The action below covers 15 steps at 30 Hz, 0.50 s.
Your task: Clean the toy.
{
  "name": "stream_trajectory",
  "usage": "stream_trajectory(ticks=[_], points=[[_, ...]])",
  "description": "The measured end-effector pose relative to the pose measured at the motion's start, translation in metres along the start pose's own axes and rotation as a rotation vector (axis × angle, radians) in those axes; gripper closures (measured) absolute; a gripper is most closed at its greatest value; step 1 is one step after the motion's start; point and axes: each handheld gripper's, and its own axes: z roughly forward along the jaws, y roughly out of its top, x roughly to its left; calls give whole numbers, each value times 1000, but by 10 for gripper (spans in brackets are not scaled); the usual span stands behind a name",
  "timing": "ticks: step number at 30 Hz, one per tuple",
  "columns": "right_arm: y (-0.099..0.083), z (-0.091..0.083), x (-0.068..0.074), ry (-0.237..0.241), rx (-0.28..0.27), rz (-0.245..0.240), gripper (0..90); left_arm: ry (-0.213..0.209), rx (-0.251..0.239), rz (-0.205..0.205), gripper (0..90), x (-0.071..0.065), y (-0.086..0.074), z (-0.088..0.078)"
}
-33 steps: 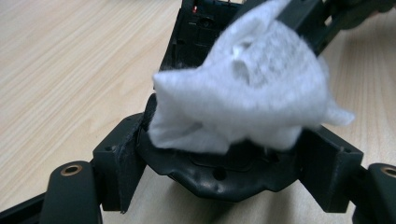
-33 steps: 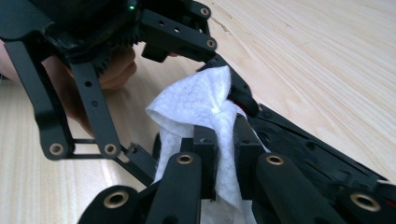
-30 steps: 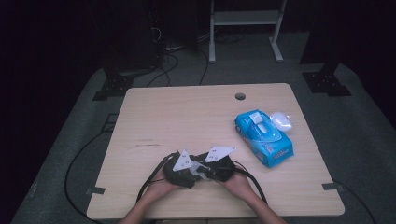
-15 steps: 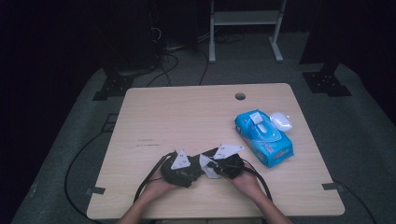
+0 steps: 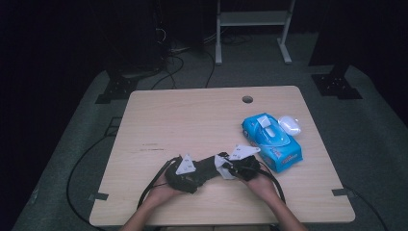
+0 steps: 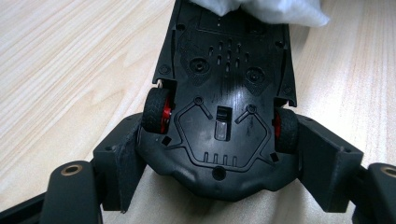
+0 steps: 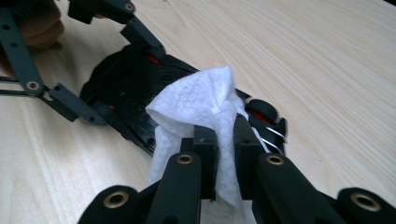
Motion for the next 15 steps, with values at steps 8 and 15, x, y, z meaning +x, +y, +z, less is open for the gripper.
stream_trajectory(ticks=[8, 15], points=[[-5, -5, -3, 20, -3, 39, 829, -2, 1, 2, 243, 0, 0, 0], [-8, -10, -19, 5, 19, 80, 829, -1, -1, 0, 243, -1, 0, 0]])
